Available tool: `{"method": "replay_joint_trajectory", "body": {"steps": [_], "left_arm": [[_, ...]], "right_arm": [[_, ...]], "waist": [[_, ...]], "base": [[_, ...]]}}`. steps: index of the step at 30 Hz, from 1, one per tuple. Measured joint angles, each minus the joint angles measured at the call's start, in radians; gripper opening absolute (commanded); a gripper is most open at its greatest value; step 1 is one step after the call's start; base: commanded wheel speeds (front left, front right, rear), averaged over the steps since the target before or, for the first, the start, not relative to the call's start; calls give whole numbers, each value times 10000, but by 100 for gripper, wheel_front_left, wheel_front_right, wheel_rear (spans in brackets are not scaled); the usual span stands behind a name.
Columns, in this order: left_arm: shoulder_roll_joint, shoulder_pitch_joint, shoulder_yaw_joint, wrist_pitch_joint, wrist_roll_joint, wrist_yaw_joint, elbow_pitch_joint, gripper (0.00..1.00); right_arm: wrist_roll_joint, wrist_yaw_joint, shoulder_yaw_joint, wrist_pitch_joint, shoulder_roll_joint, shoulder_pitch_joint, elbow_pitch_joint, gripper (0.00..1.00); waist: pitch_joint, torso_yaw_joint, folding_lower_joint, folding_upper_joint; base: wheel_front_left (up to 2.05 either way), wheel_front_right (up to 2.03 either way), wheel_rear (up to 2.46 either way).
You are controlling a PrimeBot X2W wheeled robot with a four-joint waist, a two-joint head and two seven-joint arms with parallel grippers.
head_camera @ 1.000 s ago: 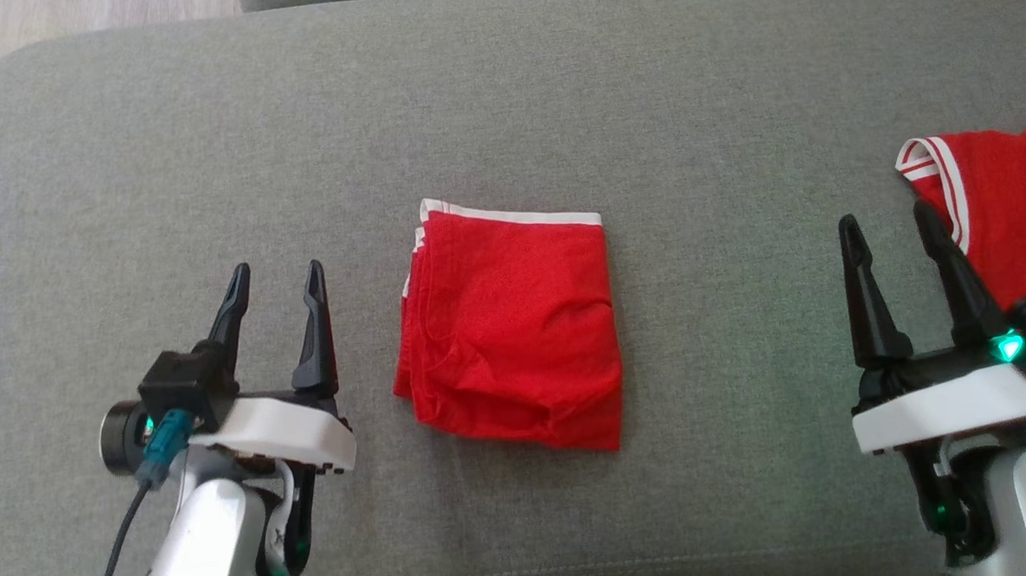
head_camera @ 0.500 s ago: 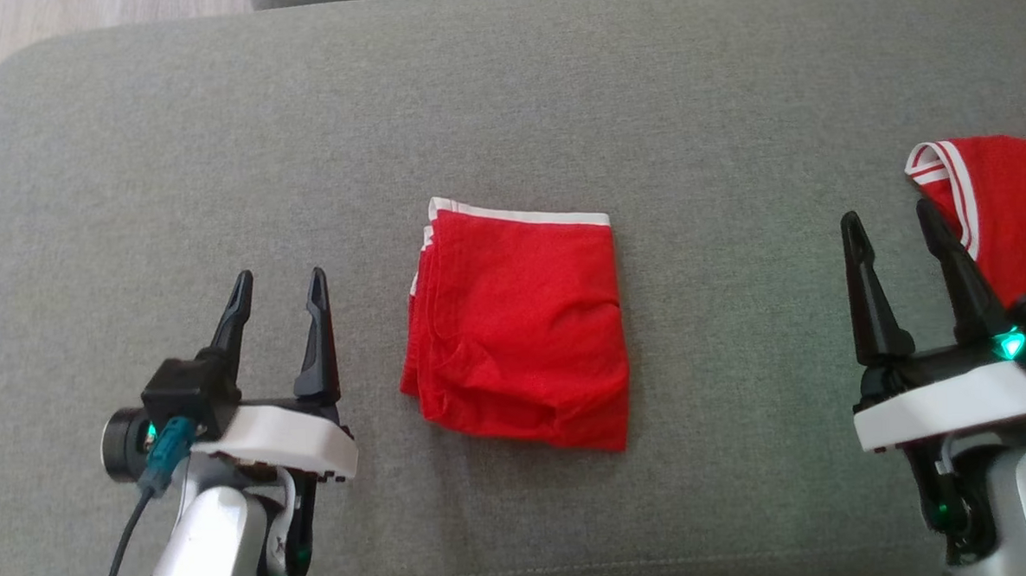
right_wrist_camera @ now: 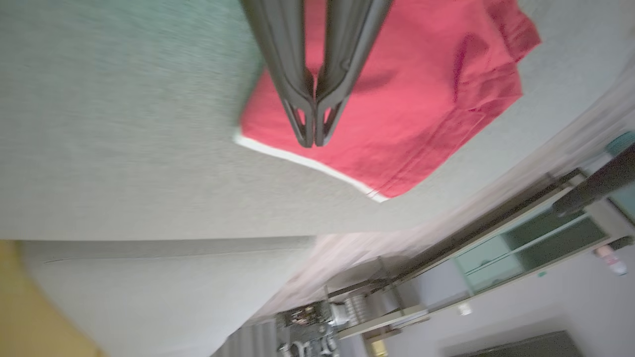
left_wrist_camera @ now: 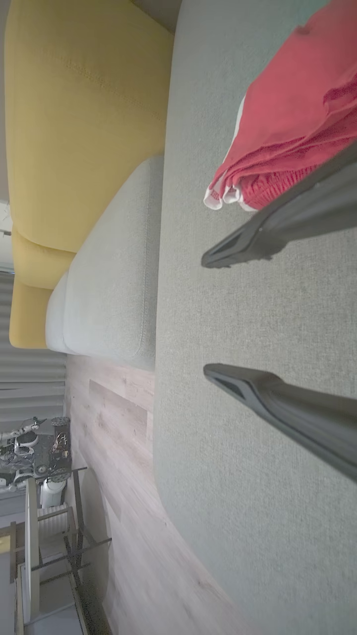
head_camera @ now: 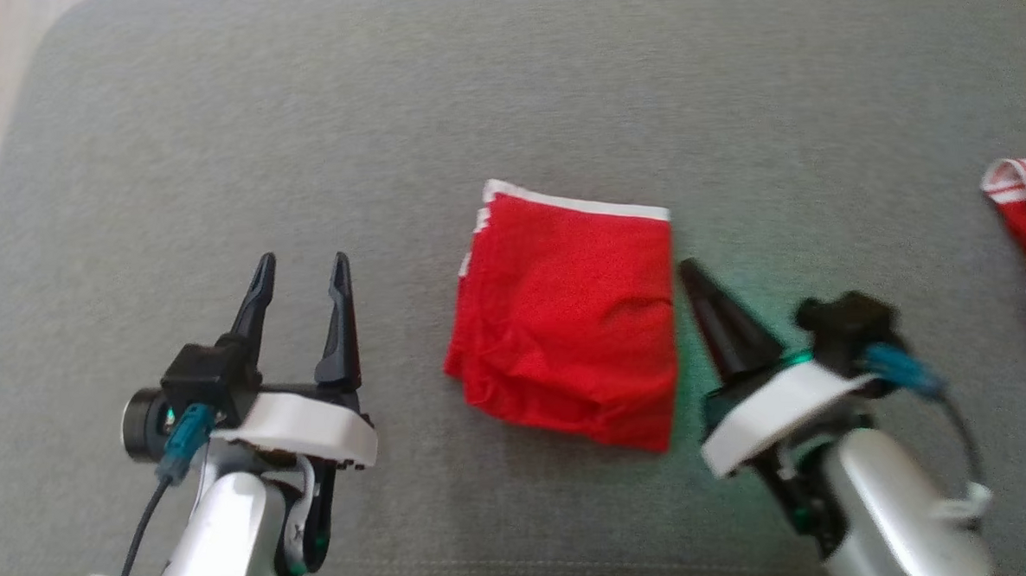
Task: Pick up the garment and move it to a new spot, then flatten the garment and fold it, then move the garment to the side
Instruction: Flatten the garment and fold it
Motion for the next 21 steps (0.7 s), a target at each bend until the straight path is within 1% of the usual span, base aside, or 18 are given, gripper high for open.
{"method": "replay_joint_trajectory", "body": {"steps": [6,10,15,21], "left_arm": [[-163,-191,-36,-15,-46,-8,69,100],[-286,-199,-36,-90,-58,-77,102,100],[-328,-199,-25,-100,-58,-79,194,100],[-345,-198,12,-100,-56,-88,255,100]], "right_arm": [[571,0,1624,-466,107,-988,2088,0],[972,0,2387,-708,117,-1563,3016,0],[1469,0,3522,-838,132,-2038,3699,0],[2036,0,4869,-988,165,-2249,3925,0]], "waist": [[110,679,0,0],[200,1074,0,0],[251,1316,0,0],[194,1237,0,0]], "base": [[0,0,0],[0,0,0],[0,0,0],[0,0,0]]}}
